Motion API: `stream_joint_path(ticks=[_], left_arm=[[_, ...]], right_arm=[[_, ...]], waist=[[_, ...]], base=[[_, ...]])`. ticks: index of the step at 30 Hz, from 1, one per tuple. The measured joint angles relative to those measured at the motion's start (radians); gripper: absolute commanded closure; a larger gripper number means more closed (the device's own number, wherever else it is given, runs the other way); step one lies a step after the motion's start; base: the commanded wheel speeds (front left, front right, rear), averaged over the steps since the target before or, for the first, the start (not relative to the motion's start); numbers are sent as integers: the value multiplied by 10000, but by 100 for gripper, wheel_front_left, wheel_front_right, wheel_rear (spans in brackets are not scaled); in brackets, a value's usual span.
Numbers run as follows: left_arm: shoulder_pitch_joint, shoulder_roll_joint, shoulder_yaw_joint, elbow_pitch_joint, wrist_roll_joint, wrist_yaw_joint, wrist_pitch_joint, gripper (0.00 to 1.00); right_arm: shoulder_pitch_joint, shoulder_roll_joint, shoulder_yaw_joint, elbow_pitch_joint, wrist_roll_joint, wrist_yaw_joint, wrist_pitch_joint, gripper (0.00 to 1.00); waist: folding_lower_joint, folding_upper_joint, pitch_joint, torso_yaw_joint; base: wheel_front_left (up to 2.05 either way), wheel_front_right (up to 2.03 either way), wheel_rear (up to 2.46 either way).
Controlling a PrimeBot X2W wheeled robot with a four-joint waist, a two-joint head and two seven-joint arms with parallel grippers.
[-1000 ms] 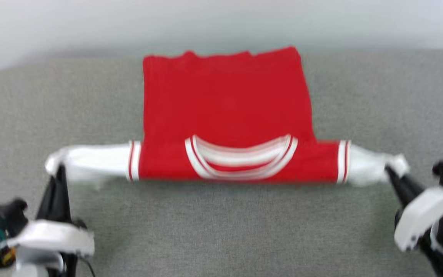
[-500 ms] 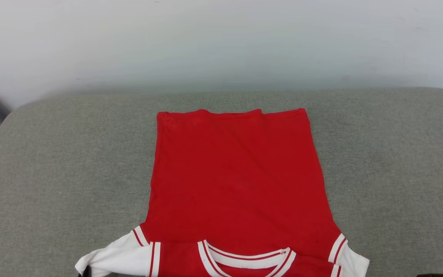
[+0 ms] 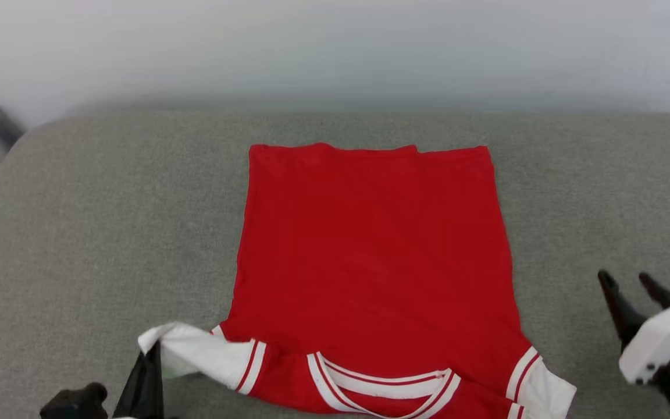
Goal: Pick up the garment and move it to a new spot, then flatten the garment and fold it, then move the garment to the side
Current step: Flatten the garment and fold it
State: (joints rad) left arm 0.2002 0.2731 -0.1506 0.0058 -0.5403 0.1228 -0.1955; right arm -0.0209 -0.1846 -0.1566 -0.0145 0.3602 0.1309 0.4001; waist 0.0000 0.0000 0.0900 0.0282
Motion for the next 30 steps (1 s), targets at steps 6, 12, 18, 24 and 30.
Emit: stream_joint_path(ticks=[6, 12, 18, 24, 30], left_arm=[[-1568, -123, -351, -926, 274, -255, -119, 100], [-2417, -328, -715, -1195, 424, -585, -297, 100], [-2954, -518, -1049, -1415, 600, -811, -420, 100], [-3309, -700, -1200, -1448, 686, -1012, -533, 100], [-3432, -836, -1229, -1120, 696, -1147, -589, 100]], right_arm=[[-4713, -324, -58, 3331, 67, 0, 316, 0], [-7684, -782, -148, 5350, -40, 0, 2291, 0], [-9443, -790, -263, 6286, -508, 0, 4393, 0], [-10203, -719, -570, 6541, -1122, 4, 5515, 0], [-10445, -719, -955, 6498, -1348, 4, 6268, 100]], waist=[[3, 0, 1586, 517], [4, 0, 2768, 1104], [3, 0, 3739, 1706], [2, 0, 4551, 2118], [-2, 0, 4874, 2346]], base=[[0, 0, 0], [0, 0, 0], [0, 0, 0], [0, 0, 0], [0, 0, 0]])
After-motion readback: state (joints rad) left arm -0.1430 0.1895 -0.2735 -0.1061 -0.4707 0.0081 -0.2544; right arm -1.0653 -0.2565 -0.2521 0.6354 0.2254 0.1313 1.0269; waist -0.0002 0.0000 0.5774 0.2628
